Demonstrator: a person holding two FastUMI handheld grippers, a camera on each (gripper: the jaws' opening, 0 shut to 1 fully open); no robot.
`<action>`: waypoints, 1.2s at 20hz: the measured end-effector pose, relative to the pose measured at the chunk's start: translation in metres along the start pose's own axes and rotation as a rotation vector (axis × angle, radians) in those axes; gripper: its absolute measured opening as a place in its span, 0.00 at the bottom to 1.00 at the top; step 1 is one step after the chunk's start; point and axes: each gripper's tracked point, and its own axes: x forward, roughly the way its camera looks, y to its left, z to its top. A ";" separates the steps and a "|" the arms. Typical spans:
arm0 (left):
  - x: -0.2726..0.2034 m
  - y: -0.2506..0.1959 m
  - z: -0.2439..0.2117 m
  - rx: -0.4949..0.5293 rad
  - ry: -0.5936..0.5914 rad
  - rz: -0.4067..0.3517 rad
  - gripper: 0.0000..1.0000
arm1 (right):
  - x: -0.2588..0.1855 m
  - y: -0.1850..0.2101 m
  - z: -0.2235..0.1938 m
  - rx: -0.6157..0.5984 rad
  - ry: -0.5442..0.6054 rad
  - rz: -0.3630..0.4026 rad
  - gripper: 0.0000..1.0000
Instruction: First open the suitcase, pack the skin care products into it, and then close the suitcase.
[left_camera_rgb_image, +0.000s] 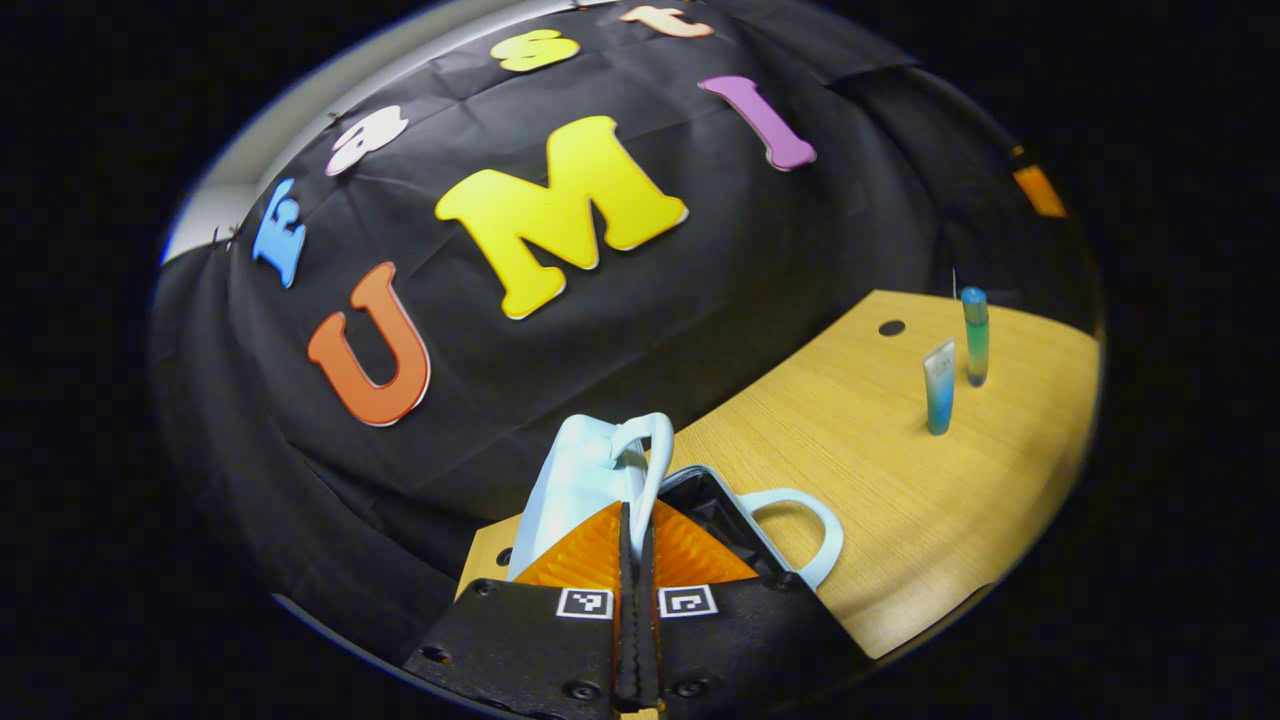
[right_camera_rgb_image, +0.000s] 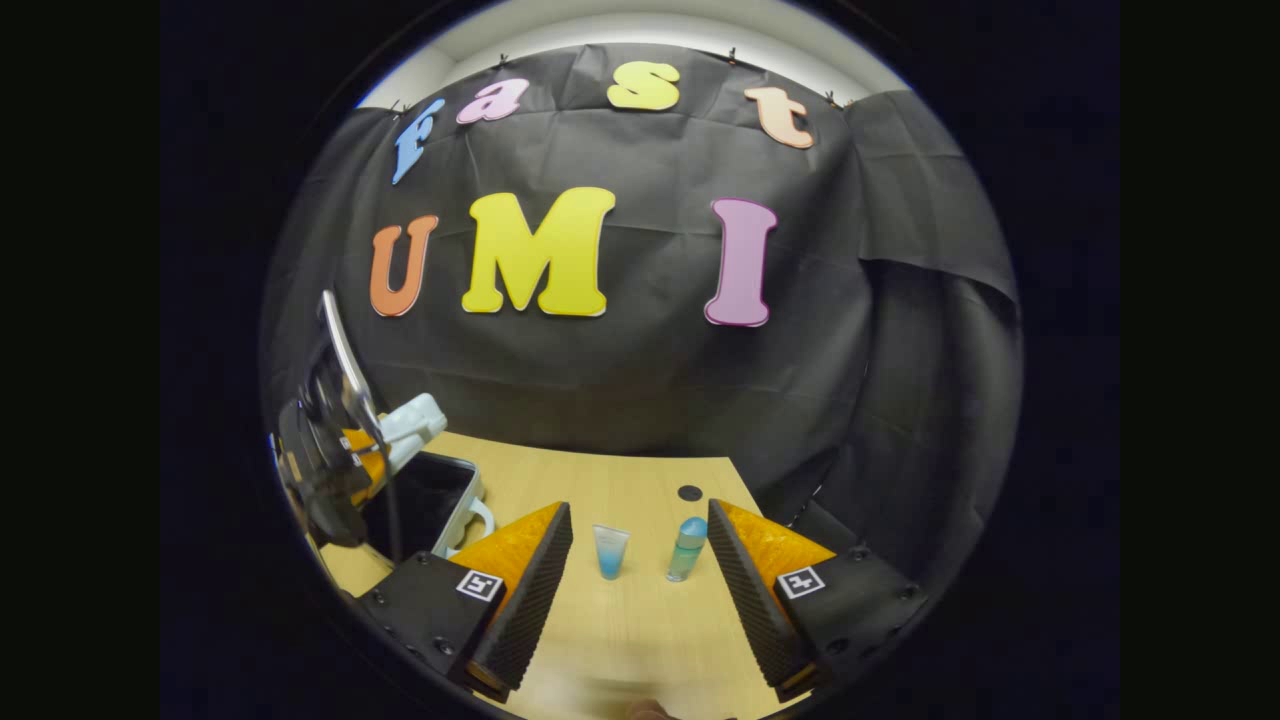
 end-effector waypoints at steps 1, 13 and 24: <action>-0.006 0.016 0.004 -0.036 -0.013 0.005 0.03 | -0.001 0.011 0.003 -0.002 -0.004 0.001 0.81; -0.001 0.220 -0.070 -0.151 -0.054 0.152 0.02 | -0.016 0.111 0.021 -0.063 -0.021 0.028 0.81; 0.056 0.294 -0.263 -0.490 0.184 0.195 0.03 | -0.017 0.148 0.027 -0.160 0.002 0.058 0.81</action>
